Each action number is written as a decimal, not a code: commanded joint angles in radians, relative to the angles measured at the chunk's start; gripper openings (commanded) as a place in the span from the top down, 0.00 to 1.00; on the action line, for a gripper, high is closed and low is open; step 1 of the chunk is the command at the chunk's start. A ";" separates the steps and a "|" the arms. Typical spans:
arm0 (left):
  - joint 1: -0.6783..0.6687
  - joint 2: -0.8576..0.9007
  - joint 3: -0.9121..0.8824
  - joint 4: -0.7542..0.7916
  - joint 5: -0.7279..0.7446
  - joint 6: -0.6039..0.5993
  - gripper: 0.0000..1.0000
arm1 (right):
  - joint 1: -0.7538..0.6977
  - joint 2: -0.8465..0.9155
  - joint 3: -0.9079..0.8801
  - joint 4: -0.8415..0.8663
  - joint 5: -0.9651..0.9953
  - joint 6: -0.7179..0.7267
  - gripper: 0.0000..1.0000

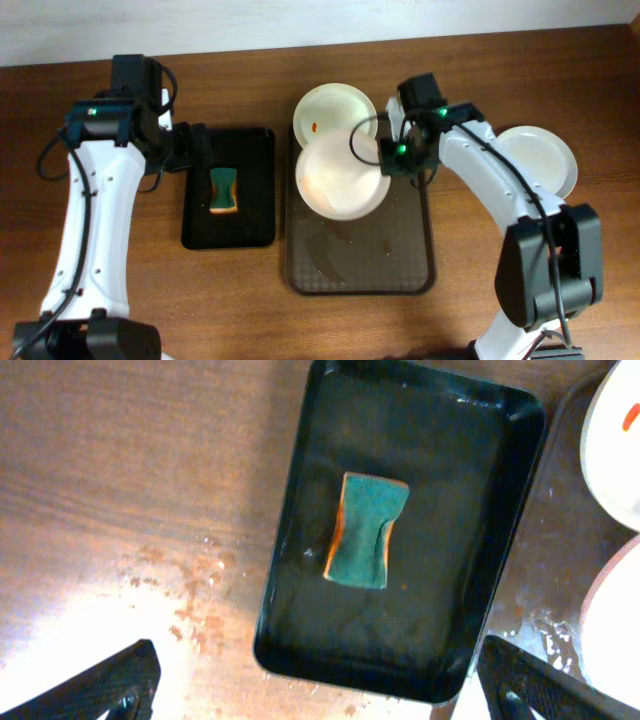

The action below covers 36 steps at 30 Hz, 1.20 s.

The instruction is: Clean dirty plates on tray and stack at the side

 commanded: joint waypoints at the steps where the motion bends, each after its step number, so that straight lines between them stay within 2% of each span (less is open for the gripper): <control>1: 0.005 -0.061 0.010 -0.031 0.010 0.012 0.00 | 0.052 -0.039 0.110 0.017 -0.109 -0.014 0.96; 6: 0.005 -0.180 0.010 -0.029 0.047 0.012 0.00 | 0.208 -0.031 0.134 0.185 -0.090 0.002 0.96; 10: 0.005 -0.296 0.010 -0.026 0.045 0.012 0.00 | 0.357 0.029 0.133 0.346 0.072 0.014 0.96; 14: 0.005 -0.381 0.010 -0.027 0.034 0.012 0.00 | 0.458 0.082 0.133 0.485 0.246 -0.200 0.96; 17: 0.005 -0.421 0.010 -0.027 0.034 0.013 0.00 | 0.515 0.078 0.134 0.568 0.459 -0.386 0.96; 24: 0.005 -0.433 0.010 -0.027 0.030 0.013 0.00 | 0.635 0.068 0.134 0.644 0.928 -0.638 0.96; 30: 0.005 -0.433 0.010 -0.034 -0.010 0.012 0.00 | 0.687 0.068 0.134 0.648 1.060 -0.681 0.96; 36: 0.005 -0.397 0.008 -0.036 -0.042 0.012 0.00 | 0.686 0.068 0.134 0.647 1.074 -0.672 0.96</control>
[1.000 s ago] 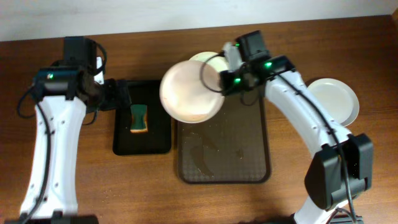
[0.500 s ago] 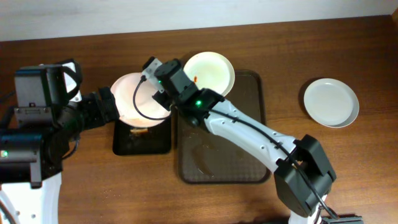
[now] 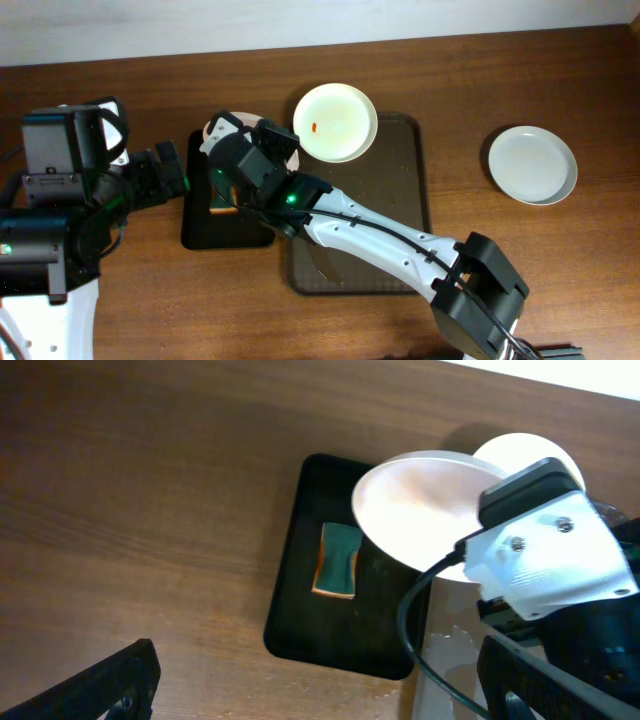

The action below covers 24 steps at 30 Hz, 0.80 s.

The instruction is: Clean dirty plates on tray and stack at the side

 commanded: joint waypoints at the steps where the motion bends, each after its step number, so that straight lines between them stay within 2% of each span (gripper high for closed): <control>1: 0.005 0.039 0.008 -0.003 -0.039 0.013 0.00 | -0.001 -0.023 0.013 0.007 0.061 0.010 0.96; 11: 0.005 0.108 0.008 -0.021 -0.038 0.006 0.00 | -0.001 -0.023 0.013 -0.027 0.073 0.010 0.96; 16: 0.005 0.126 -0.055 0.016 -0.042 -0.022 0.05 | -0.010 -0.023 0.013 -0.109 0.121 0.192 0.96; 20: 0.005 0.158 -0.204 0.129 -0.027 -0.033 0.05 | -0.090 -0.023 0.013 -0.264 0.111 0.397 0.96; 24: 0.005 0.189 -0.297 0.233 0.013 -0.005 0.06 | -0.180 -0.068 0.014 -0.370 -0.166 0.528 0.96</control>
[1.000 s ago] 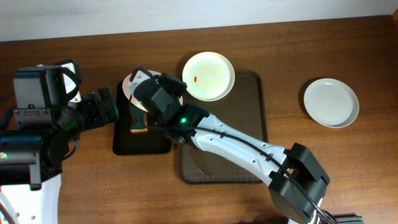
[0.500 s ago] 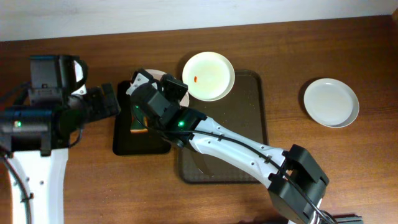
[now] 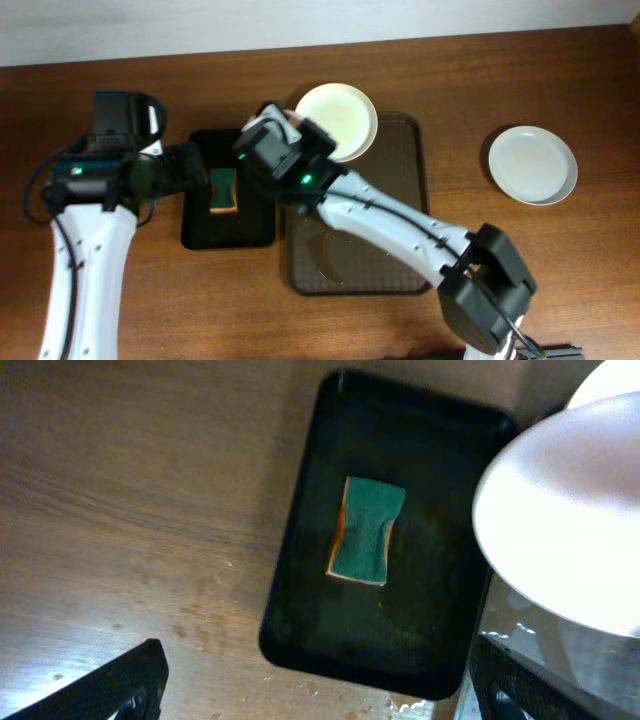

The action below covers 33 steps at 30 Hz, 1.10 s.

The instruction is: Clean dirty plates on tray and stack at the side

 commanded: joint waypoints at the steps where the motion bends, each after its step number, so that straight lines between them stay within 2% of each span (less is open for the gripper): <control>1: 0.005 0.024 -0.060 0.060 0.027 0.014 0.07 | -0.085 -0.080 0.010 -0.054 -0.286 0.179 0.96; 4: 0.004 0.061 -0.102 0.122 0.038 0.038 0.10 | -0.138 -0.112 0.010 -0.075 -0.431 0.206 0.96; 8: -0.017 0.124 -0.187 0.248 0.147 0.153 0.16 | -0.160 -0.112 0.010 -0.116 -0.450 0.244 0.96; 9: -0.031 0.152 -0.215 0.288 0.147 0.170 0.24 | -0.163 -0.112 0.010 -0.125 -0.450 0.264 0.96; 11: -0.051 0.216 -0.258 0.354 0.146 0.170 0.28 | -0.169 -0.112 0.010 -0.148 -0.451 0.277 0.96; 13: -0.061 0.278 -0.276 0.399 0.123 0.169 0.38 | -0.174 -0.112 0.010 -0.174 -0.451 0.300 0.96; 17: -0.060 0.397 -0.282 0.496 0.102 0.169 0.46 | -0.204 -0.112 0.010 -0.224 -0.478 0.389 0.96; 19: -0.060 0.440 -0.282 0.529 0.097 0.169 0.54 | -0.231 -0.112 0.010 -0.230 -0.541 0.393 0.96; 21: -0.060 0.470 -0.282 0.551 0.095 0.169 0.66 | -0.251 -0.112 0.010 -0.234 -0.598 0.392 0.96; 22: -0.060 0.489 -0.282 0.559 0.095 0.169 0.77 | -0.261 -0.112 0.010 -0.233 -0.636 0.392 0.96; 23: -0.060 0.502 -0.282 0.562 0.095 0.169 0.98 | -0.262 -0.112 0.010 -0.232 -0.657 0.392 0.96; 26: -0.059 0.516 -0.280 0.540 0.103 0.142 1.00 | -0.258 -0.111 0.010 -0.230 -0.672 0.369 0.96; 30: -0.057 0.448 -0.224 0.458 0.188 0.134 1.00 | -0.258 -0.087 0.009 -0.234 -0.673 0.369 0.96; 33: -0.052 0.372 -0.210 0.425 0.186 0.126 1.00 | -0.265 -0.074 0.008 -0.244 -0.590 0.369 0.96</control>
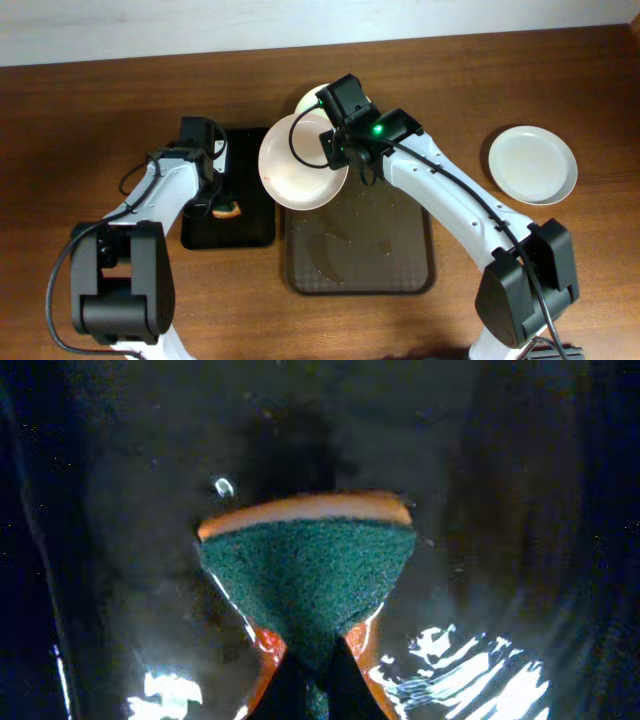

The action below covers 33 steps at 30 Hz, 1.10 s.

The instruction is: Clean dirty plates on tray and stack at the side

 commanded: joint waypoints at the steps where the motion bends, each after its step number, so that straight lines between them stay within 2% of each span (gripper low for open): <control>1: 0.008 -0.107 0.027 -0.031 0.043 -0.021 1.00 | -0.006 0.012 0.009 -0.028 0.108 0.002 0.96; 5: 0.004 -0.135 0.027 -0.080 0.092 -0.021 1.00 | -0.010 0.010 0.008 -0.169 0.143 0.012 0.96; 8: 0.004 -0.150 0.028 -0.070 0.222 -0.021 1.00 | -0.027 0.013 0.003 -0.276 0.139 0.071 0.96; 13: -0.022 -0.151 0.028 -0.068 0.357 -0.021 1.00 | -0.072 0.013 -0.061 -0.303 0.082 0.142 0.96; 17: -0.132 -0.151 0.028 -0.042 0.359 -0.098 1.00 | -0.077 0.013 -0.089 -0.284 0.082 0.152 0.96; 22: -0.299 -0.149 0.023 0.028 0.359 -0.296 1.00 | -0.077 0.013 -0.090 -0.279 0.082 0.152 0.96; 27: -0.373 -0.093 0.022 0.054 0.351 -0.427 1.00 | -0.077 0.013 -0.090 -0.272 0.082 0.152 0.96; 31: -0.377 0.007 0.022 0.061 0.370 -0.455 1.00 | -0.077 0.013 -0.090 -0.271 0.082 0.152 0.96; 33: -0.377 0.063 0.022 0.087 0.440 -0.455 1.00 | -0.077 0.013 -0.090 -0.271 0.082 0.152 0.96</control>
